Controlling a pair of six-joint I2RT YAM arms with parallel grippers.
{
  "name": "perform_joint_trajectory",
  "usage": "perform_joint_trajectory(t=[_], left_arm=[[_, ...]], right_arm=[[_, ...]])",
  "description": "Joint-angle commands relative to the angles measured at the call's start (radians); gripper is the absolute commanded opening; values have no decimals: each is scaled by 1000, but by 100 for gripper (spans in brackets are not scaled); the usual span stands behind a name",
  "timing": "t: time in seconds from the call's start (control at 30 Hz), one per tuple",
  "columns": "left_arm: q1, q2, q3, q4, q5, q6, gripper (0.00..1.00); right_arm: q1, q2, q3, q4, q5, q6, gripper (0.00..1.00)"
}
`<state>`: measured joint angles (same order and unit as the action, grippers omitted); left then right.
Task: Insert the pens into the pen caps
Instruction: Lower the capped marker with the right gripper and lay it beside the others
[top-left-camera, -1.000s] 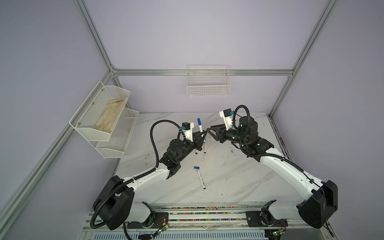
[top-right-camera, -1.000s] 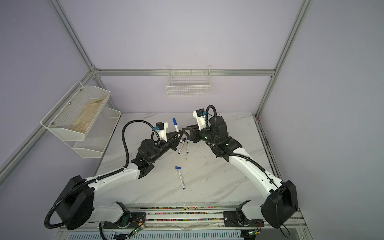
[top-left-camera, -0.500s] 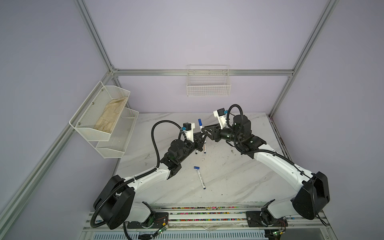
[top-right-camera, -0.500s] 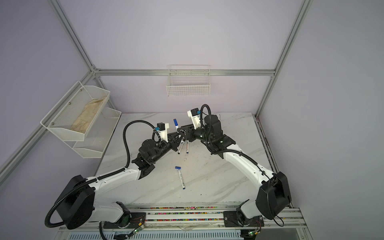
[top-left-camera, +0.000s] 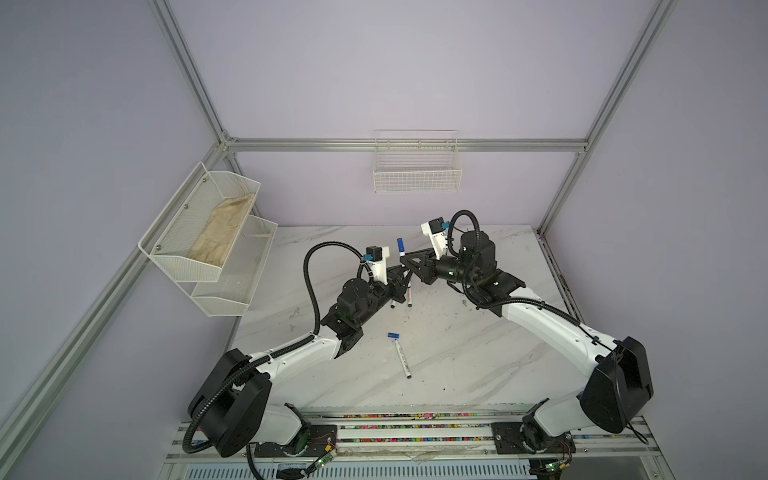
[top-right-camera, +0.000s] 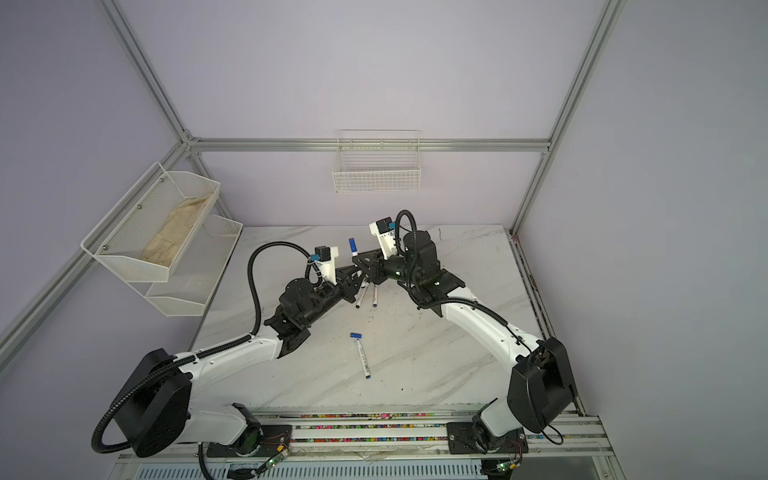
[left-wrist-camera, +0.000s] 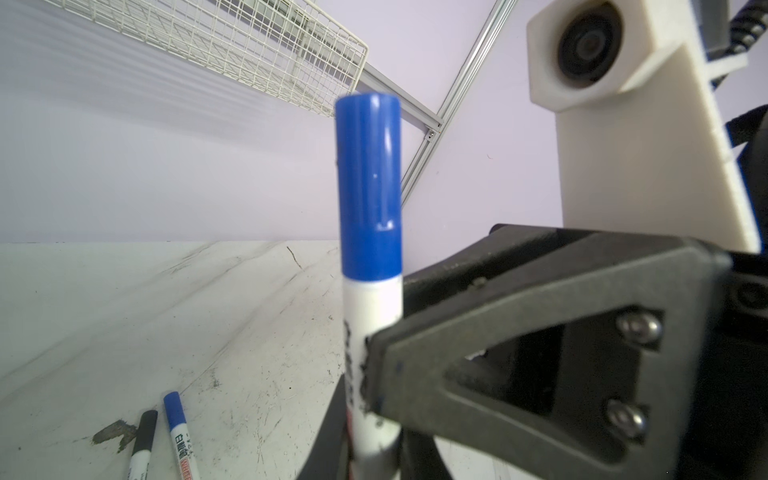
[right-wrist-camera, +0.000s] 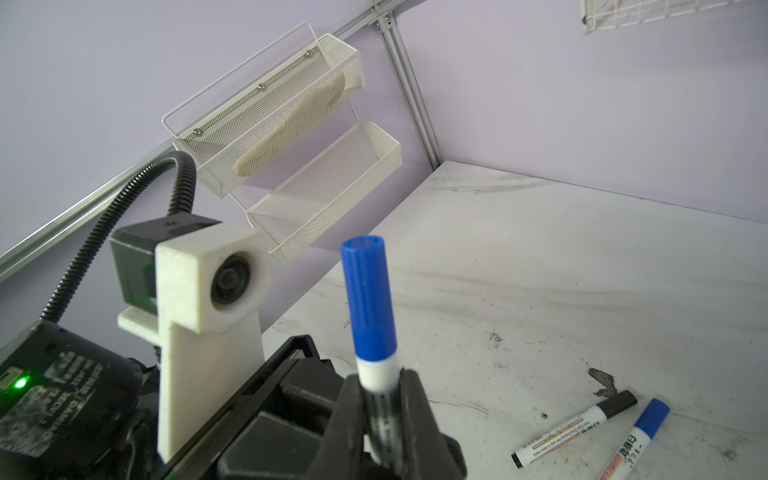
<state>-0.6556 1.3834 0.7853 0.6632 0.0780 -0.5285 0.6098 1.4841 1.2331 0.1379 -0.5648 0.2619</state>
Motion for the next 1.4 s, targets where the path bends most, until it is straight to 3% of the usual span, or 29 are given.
perform_joint_trajectory(t=[0.0, 0.03, 0.1, 0.4, 0.53, 0.6, 0.7, 0.77, 0.97, 1.17, 1.37], left_arm=[[-11, 0, -10, 72, 51, 15, 0], [-11, 0, -5, 66, 57, 15, 0], [-10, 2, 2, 43, 60, 7, 14], [-10, -28, -38, -9, 101, 3, 29], [-10, -73, -76, -75, 80, 6, 40], [-10, -106, -102, -115, 39, 5, 41], [-11, -158, -153, -179, -107, -21, 45], [-2, -189, -162, -293, -233, -89, 52], [19, -203, -134, -579, -487, -232, 56], [25, -170, -69, -724, -533, -260, 57], [25, -168, -70, -736, -531, -268, 57]], right_arm=[[19, 10, 12, 17, -43, 40, 2], [19, 9, 10, 20, -40, 44, 1], [20, 9, 12, 18, -24, 48, 0], [9, 25, 42, -25, 79, 87, 0], [-22, 43, 44, -61, 174, 129, 0], [-51, 60, 41, -90, 217, 155, 0], [-94, 100, 33, -151, 253, 185, 0], [-104, 140, 31, -201, 281, 190, 0], [-105, 284, 46, -260, 306, 195, 0], [-106, 435, 128, -308, 348, 180, 0], [-105, 545, 192, -338, 368, 162, 0]])
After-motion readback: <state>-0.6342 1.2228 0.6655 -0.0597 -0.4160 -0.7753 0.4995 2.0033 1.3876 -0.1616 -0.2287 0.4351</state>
